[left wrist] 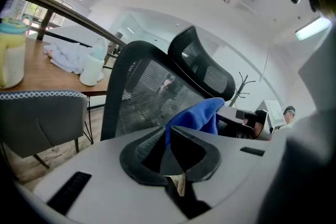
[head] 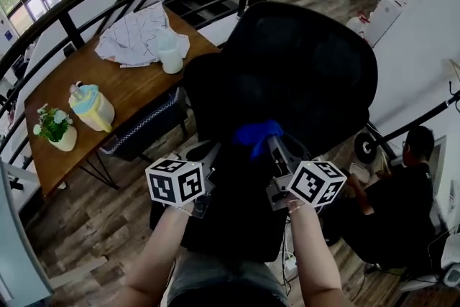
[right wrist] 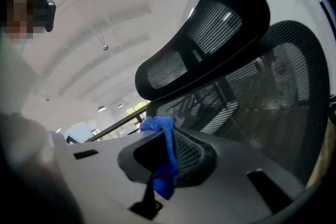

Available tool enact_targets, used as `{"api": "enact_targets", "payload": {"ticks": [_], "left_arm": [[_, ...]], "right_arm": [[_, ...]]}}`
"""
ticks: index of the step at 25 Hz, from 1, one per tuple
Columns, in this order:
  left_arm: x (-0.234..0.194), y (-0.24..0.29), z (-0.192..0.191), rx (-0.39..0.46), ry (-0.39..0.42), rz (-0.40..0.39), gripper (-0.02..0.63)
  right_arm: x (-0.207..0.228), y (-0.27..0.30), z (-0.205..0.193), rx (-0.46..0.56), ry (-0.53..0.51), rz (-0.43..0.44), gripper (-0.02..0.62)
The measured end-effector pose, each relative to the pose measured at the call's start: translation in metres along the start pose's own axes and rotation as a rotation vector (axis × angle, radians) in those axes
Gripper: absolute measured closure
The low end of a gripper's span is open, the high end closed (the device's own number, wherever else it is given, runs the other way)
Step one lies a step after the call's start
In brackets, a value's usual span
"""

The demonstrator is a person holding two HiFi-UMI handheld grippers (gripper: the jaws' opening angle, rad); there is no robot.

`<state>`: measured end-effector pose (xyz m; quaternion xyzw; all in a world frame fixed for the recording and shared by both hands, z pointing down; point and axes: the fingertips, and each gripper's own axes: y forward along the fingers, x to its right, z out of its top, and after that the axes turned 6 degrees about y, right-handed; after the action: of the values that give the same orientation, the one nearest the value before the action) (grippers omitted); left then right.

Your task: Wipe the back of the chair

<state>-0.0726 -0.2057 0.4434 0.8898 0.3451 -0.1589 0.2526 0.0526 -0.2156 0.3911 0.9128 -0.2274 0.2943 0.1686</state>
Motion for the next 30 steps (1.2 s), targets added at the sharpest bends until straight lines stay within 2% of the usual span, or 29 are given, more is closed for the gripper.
{"api": "enact_targets", "payload": {"ticks": [4,8,16,22,30], "left_arm": [[-0.025,-0.021,-0.003,0.023,-0.027,0.059,0.568],[-0.049,-0.039,-0.006,0.044,-0.062,0.117,0.568],[-0.088,-0.069,-0.009,0.070,-0.091,0.207,0.568],[-0.090,-0.058,-0.011,0.060,-0.088,0.198,0.568],[-0.069,-0.021,-0.013,0.018,-0.071,0.142,0.568]], "right_arm": [[-0.028,0.046,-0.024,-0.059,0.019,0.072,0.551],[-0.043,0.088,-0.040,-0.087,0.057,0.105,0.551],[-0.033,0.140,-0.057,-0.150,0.081,0.087,0.551],[-0.010,0.152,-0.071,-0.197,0.051,0.026,0.551],[0.022,0.130,-0.057,-0.147,0.091,-0.036,0.551]]}}
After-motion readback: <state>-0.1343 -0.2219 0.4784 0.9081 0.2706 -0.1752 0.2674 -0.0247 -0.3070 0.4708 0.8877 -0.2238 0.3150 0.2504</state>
